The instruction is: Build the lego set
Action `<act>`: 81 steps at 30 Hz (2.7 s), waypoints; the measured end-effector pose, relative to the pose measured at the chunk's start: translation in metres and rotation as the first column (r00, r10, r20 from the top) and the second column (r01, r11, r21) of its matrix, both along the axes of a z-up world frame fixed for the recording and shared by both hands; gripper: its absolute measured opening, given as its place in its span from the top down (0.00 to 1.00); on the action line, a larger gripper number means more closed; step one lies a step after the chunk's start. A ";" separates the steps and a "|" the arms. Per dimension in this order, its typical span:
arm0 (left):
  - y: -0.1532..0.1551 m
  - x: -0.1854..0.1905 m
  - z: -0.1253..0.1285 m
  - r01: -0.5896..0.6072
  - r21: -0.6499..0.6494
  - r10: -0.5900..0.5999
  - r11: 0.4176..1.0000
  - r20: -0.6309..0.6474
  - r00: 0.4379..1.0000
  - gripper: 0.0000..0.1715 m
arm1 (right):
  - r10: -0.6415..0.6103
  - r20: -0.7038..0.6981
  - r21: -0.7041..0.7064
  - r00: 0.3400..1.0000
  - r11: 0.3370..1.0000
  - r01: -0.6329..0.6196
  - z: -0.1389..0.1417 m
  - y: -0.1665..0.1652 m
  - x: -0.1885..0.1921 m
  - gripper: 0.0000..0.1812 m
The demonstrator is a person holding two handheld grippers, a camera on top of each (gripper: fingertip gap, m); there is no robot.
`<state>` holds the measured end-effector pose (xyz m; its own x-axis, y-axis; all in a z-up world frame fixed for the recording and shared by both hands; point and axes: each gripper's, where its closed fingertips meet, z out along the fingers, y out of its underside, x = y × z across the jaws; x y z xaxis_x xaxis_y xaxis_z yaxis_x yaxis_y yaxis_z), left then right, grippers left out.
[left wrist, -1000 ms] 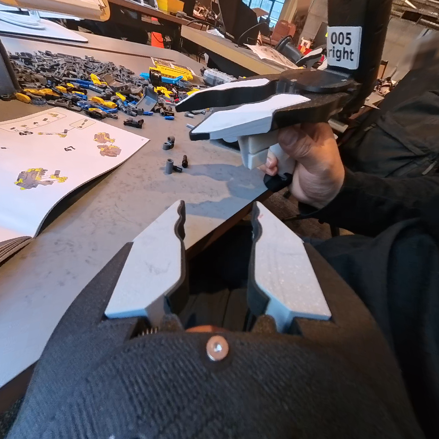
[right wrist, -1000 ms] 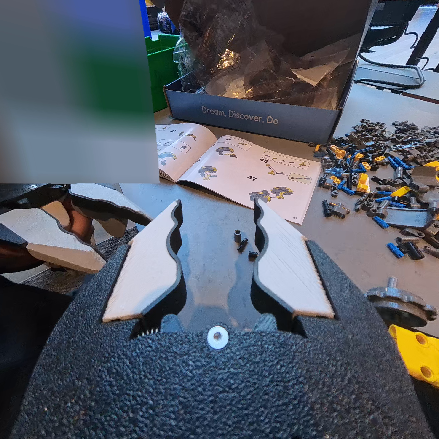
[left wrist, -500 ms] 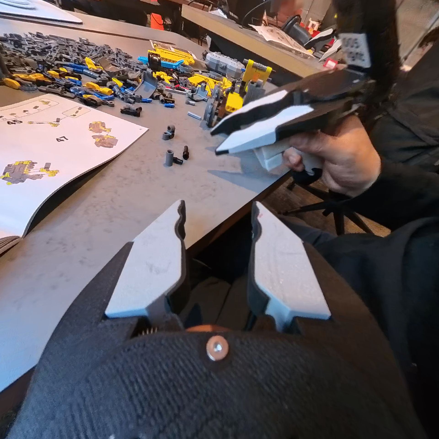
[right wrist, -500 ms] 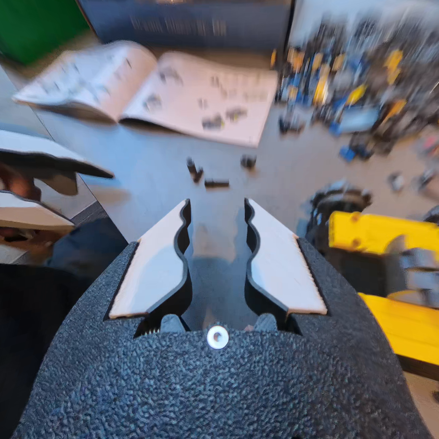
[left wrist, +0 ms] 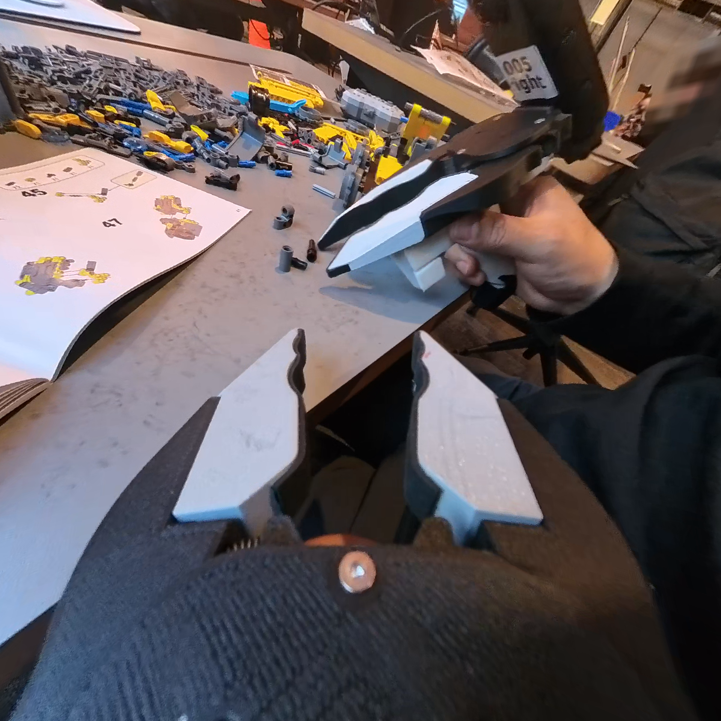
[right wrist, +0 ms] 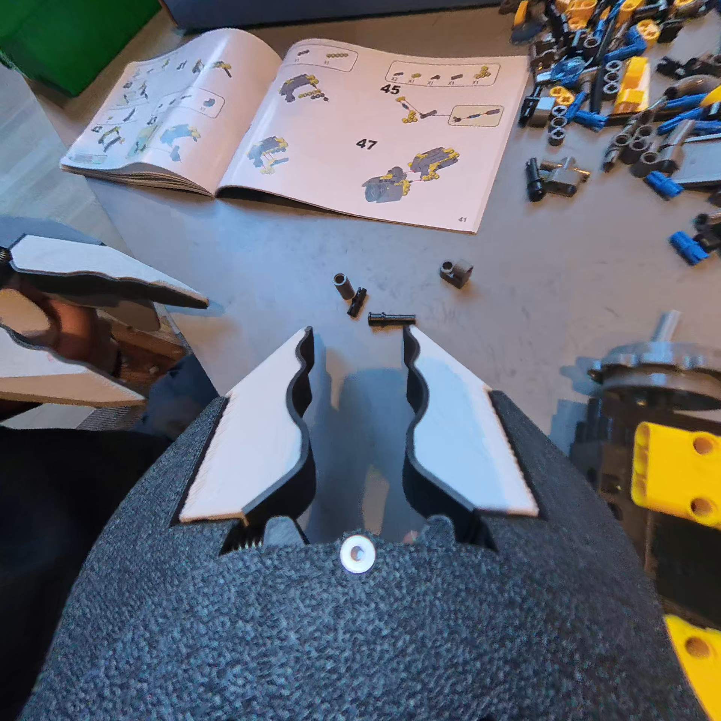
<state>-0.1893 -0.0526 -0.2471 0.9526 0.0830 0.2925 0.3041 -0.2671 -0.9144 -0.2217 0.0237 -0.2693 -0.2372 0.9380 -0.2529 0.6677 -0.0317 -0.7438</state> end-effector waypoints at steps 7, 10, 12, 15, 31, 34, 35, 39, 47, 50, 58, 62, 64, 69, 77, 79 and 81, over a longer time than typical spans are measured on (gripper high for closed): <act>-0.002 -0.003 0.001 0.001 0.012 -0.002 1.000 0.045 0.999 0.69 | 0.037 0.047 0.001 0.998 0.999 -0.037 -0.001 -0.006 -0.007 0.79; -0.003 -0.005 0.001 -0.002 0.013 0.001 1.000 0.062 0.998 0.69 | 0.064 0.053 0.028 0.997 0.997 -0.065 -0.002 -0.010 -0.010 0.80; -0.003 -0.006 0.001 -0.004 0.015 0.003 1.000 0.069 0.998 0.69 | 0.079 0.050 0.060 0.996 0.995 -0.082 -0.002 -0.011 -0.012 0.80; -0.003 -0.006 0.001 -0.005 0.013 0.004 1.000 0.066 0.998 0.69 | 0.097 0.047 0.083 0.994 0.991 -0.101 -0.003 -0.011 -0.013 0.79; -0.001 -0.003 -0.002 0.004 0.003 -0.004 1.000 0.066 0.998 0.69 | 0.131 -0.143 0.091 0.981 0.989 -0.119 0.025 -0.013 -0.003 0.75; -0.001 -0.002 -0.003 0.009 0.002 -0.010 1.000 0.075 0.997 0.69 | 0.138 -0.181 0.122 0.974 0.986 -0.117 0.029 -0.013 0.005 0.75; 0.000 -0.001 -0.003 0.012 0.002 -0.013 1.000 0.076 0.997 0.69 | 0.137 -0.204 0.132 0.969 0.985 -0.111 0.032 -0.013 0.007 0.75; 0.001 0.002 -0.003 0.022 0.000 -0.022 1.000 0.072 0.997 0.70 | 0.129 -0.265 0.123 0.956 0.987 -0.100 0.036 -0.018 0.020 0.75; 0.004 0.010 -0.005 0.044 -0.010 -0.043 0.999 0.062 0.997 0.70 | 0.128 -0.303 0.155 0.944 0.984 -0.084 0.043 -0.013 0.040 0.75; 0.003 0.009 -0.006 0.040 -0.017 -0.040 0.999 0.043 0.998 0.70 | 0.132 -0.349 0.187 0.928 0.980 -0.069 0.055 -0.008 0.050 0.75; 0.003 0.004 -0.008 0.030 -0.007 -0.029 1.000 0.082 0.996 0.71 | -0.169 -0.428 0.299 0.888 0.900 0.316 0.084 0.082 0.129 0.79; 0.008 0.016 -0.013 0.076 -0.020 -0.073 0.997 0.108 0.991 0.71 | -0.388 -0.338 0.259 0.858 0.838 0.481 0.069 0.146 0.177 0.75; 0.009 0.021 -0.013 0.089 -0.028 -0.086 0.996 0.089 0.992 0.71 | -0.436 -0.285 0.259 0.854 0.822 0.507 0.058 0.171 0.190 0.71; 0.008 0.019 -0.012 0.076 -0.039 -0.075 0.996 0.039 0.996 0.71 | -0.527 -0.077 0.066 0.846 0.844 0.532 0.019 0.198 0.190 0.66; 0.007 0.012 -0.016 0.053 -0.064 -0.053 0.997 0.007 0.999 0.71 | -0.628 -0.030 0.086 0.778 0.774 0.628 0.003 0.205 0.189 0.71; 0.008 0.014 -0.016 0.059 -0.062 -0.059 0.996 0.006 0.998 0.71 | -0.626 -0.029 0.083 0.779 0.775 0.626 0.000 0.201 0.186 0.76; 0.008 0.016 -0.015 0.068 -0.061 -0.068 0.996 0.009 0.998 0.71 | -0.618 -0.026 0.099 0.785 0.780 0.618 -0.002 0.201 0.184 0.87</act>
